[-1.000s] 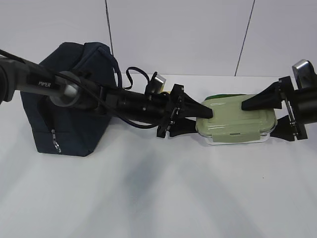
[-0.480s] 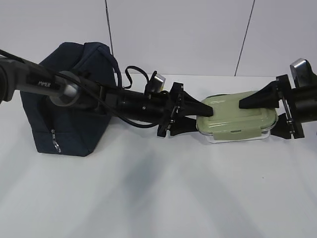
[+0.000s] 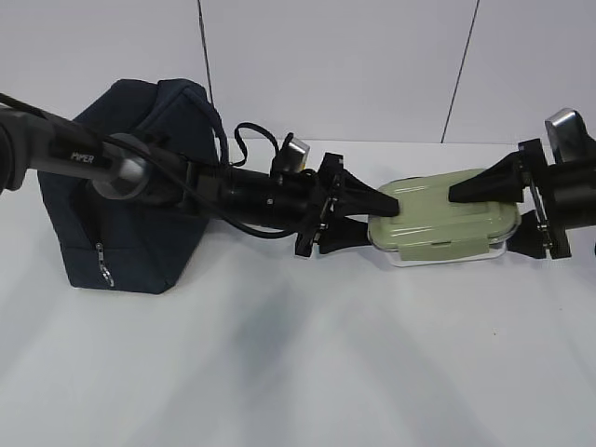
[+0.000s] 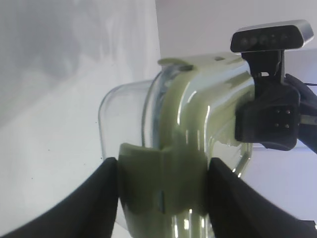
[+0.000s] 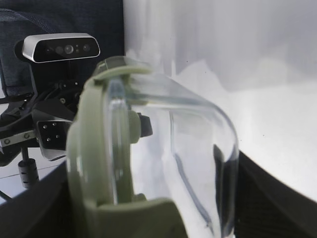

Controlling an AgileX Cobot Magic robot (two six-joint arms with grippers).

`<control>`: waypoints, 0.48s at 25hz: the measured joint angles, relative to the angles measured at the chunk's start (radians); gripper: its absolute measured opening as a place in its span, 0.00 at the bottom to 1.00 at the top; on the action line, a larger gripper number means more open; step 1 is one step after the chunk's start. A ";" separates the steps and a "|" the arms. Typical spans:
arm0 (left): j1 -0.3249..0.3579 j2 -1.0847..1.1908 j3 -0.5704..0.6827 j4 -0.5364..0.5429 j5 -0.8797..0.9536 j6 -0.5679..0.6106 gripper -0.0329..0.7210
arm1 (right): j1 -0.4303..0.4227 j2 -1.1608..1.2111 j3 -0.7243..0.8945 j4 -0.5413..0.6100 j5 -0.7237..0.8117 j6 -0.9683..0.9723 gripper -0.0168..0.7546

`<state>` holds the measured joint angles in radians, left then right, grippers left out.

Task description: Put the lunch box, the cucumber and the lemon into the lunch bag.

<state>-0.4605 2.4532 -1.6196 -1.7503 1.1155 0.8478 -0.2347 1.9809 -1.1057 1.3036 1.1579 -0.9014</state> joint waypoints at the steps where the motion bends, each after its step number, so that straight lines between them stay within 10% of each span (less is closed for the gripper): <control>1: 0.001 0.000 0.000 0.000 0.000 -0.001 0.55 | 0.002 0.000 0.000 0.001 -0.002 0.000 0.76; 12: 0.008 0.000 0.000 0.002 -0.002 -0.002 0.55 | 0.016 0.000 0.000 0.012 -0.018 -0.002 0.72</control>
<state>-0.4521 2.4532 -1.6196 -1.7485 1.1137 0.8455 -0.2189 1.9809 -1.1057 1.3157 1.1397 -0.9032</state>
